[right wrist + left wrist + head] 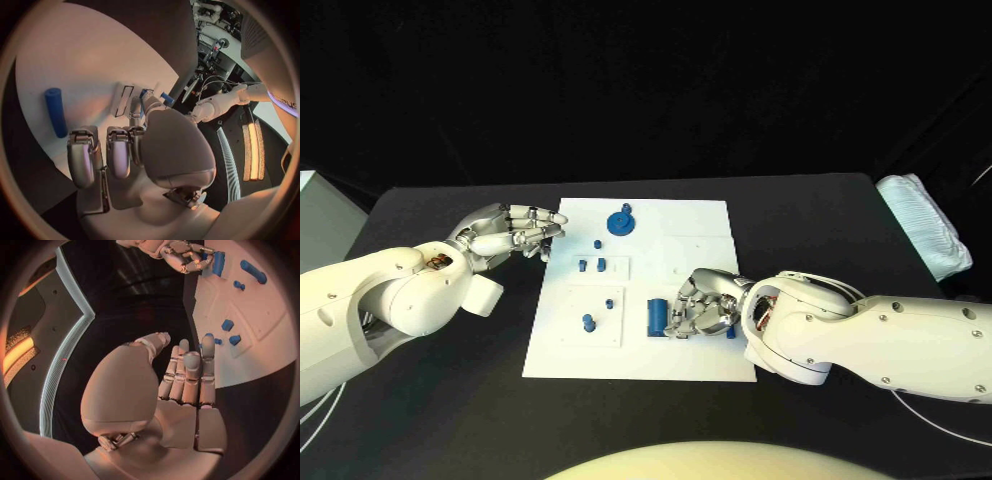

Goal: Assemble the parts on the task board

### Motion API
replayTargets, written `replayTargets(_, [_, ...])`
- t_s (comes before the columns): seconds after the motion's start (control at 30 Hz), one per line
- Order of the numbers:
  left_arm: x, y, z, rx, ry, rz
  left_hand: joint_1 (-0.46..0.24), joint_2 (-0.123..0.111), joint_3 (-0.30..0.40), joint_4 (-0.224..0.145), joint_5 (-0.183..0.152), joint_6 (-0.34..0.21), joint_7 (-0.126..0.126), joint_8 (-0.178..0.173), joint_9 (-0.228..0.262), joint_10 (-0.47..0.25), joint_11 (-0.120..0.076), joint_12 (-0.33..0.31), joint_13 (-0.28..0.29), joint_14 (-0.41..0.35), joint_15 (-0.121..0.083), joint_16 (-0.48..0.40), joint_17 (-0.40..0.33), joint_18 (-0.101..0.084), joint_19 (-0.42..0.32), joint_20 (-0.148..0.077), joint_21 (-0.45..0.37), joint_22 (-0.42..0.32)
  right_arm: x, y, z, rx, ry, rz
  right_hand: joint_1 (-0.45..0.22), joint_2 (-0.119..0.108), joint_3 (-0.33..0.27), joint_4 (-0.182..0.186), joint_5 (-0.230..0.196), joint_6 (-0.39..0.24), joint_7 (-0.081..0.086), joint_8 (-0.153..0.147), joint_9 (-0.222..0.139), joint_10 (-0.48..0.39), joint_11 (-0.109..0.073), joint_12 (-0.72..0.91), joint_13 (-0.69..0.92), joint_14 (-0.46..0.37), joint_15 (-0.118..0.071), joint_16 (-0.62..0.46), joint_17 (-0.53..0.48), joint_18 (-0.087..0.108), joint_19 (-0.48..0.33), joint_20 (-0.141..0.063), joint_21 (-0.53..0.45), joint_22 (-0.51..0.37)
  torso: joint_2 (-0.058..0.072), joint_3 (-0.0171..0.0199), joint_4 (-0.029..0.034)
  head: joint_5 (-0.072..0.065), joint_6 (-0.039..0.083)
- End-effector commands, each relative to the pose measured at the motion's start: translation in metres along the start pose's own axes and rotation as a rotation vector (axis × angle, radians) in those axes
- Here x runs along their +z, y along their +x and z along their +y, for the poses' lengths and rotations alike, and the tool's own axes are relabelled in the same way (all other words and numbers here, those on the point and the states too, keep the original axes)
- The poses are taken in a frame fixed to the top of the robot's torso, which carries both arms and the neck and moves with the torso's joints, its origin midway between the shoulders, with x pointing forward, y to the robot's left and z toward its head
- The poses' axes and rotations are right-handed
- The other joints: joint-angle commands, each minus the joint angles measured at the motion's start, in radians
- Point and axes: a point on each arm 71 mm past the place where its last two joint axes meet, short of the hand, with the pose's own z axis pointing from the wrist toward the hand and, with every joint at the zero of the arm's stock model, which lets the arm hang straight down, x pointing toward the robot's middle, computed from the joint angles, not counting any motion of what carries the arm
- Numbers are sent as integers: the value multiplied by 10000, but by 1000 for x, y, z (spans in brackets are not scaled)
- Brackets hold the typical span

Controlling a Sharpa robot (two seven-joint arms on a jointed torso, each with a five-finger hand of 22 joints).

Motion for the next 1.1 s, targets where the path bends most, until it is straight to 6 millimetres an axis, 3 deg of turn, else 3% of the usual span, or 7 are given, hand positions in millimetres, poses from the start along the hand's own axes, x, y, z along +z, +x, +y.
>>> replayTargets(0.03, [0,3,-1,-6,39,229,52,63,31,-35,29,-62,6,33,-11,-95,2,39,17,-23,8,33,-8,137,43,21,-41,13,-1,2,1,11,13,175,-18,-120,40,48,28,18,-29,-70,-5,862,-88,30,2355,1063,-64,43,2635,-68,1047,-101,60,2627,3,3,-16,2,-3])
replayTargets(0.53, [0,2,-1,0,46,213,52,63,31,-35,29,-62,6,33,-11,-95,2,39,17,-23,8,33,-8,137,43,21,-41,13,-8,-6,-5,825,-238,-432,-493,-372,59,175,-216,42,23,-87,12,835,-41,-70,2315,1063,-29,43,2635,-68,1047,-76,60,2627,-11,-4,-11,-15,3])
replayTargets(0.6, [0,2,-1,-4,85,204,49,64,29,-32,27,-53,7,47,-8,-113,5,62,26,-25,10,36,-11,137,42,23,-40,15,-11,-9,-7,1056,-309,-622,-481,-403,128,146,-205,-139,87,-211,-27,814,8,-125,2293,1053,5,25,2593,-68,1047,-55,60,2627,-18,-10,-15,-30,5])
replayTargets(0.73, [0,2,-2,-46,241,129,32,60,21,-21,25,-51,9,52,-7,-119,8,72,30,-45,13,31,-43,136,41,25,-42,15,-19,-20,-17,1396,-360,-1151,-344,-562,369,102,-125,-803,457,-874,-279,783,314,-178,2280,1025,251,-30,2472,-68,1047,126,60,2627,-30,-21,-34,-89,23])
replayTargets(0.87, [0,3,-3,-75,335,79,17,52,11,-11,22,-50,8,56,-6,-122,8,82,34,-51,15,29,-51,135,39,27,-44,15,-28,-28,-30,1215,15,-1267,-387,-671,381,118,-225,-871,552,-1063,-345,759,402,-236,2258,1018,332,-45,2439,-68,1047,200,60,2627,-44,-29,-42,-149,44])
replayTargets(0.93, [1,3,-3,-88,366,80,2,45,2,-2,20,-51,8,60,-5,-125,8,93,38,-48,16,31,-44,134,37,28,-46,15,-32,-31,-37,1017,285,-1312,-526,-761,315,155,-471,-825,583,-1147,-370,708,438,-375,2201,1009,371,-61,2403,-68,1047,248,60,2627,-53,-36,-53,-182,45])
replayTargets(1.1, [1,6,-3,-117,401,127,-11,39,-7,7,16,-52,8,63,-5,-127,8,102,42,-48,17,33,-42,134,35,30,-48,15,-45,-38,-56,519,999,-1539,-650,-866,198,165,-660,-755,589,-1230,-391,687,451,-424,2183,1006,388,-67,2391,-68,1047,286,60,2627,-56,-38,-56,-258,46])
